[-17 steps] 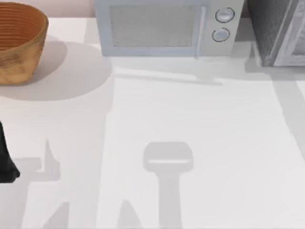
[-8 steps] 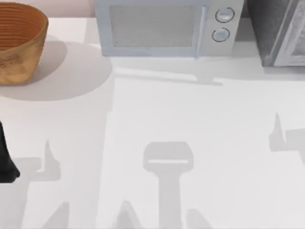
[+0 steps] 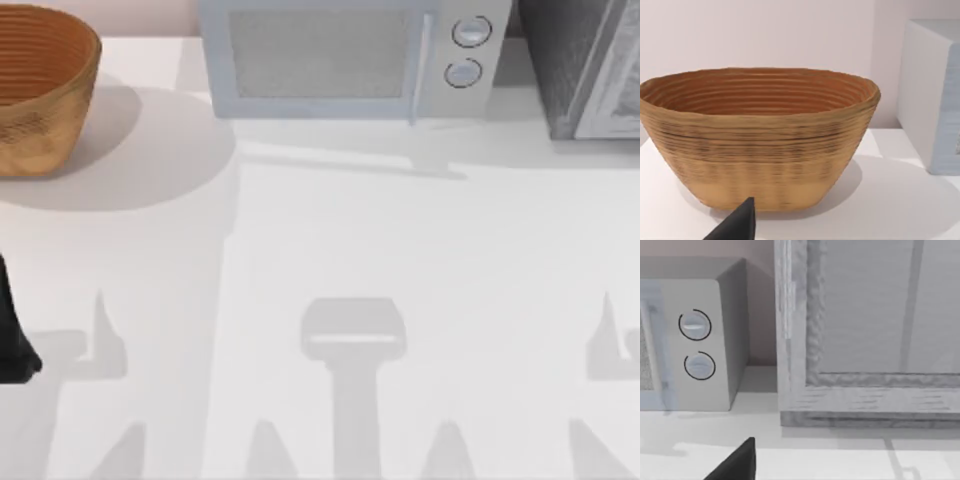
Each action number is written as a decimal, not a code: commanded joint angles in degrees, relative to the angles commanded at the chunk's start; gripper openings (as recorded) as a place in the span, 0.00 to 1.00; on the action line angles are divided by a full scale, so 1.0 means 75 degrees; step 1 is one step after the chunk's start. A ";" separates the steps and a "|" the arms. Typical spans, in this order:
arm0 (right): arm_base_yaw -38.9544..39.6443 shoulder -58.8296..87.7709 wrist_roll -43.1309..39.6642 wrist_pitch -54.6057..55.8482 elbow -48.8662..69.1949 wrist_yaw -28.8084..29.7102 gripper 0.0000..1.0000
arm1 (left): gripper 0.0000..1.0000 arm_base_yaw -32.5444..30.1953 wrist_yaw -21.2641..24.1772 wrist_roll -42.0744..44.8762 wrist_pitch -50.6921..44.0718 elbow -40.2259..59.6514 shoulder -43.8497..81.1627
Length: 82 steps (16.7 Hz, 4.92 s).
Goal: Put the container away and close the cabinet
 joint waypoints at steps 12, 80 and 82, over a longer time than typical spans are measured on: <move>-0.0986 0.1204 0.0042 0.1169 0.0278 -0.1000 1.00 | 1.00 0.0000 0.0000 0.0000 0.0000 0.0000 0.0000; -0.2626 1.0255 0.0139 -0.3206 1.3544 -0.2623 1.00 | 1.00 0.0000 0.0000 0.0000 0.0000 0.0000 0.0000; -0.1396 1.0229 0.0186 -0.3277 1.3485 -0.1282 1.00 | 1.00 0.0000 0.0000 0.0000 0.0000 0.0000 0.0000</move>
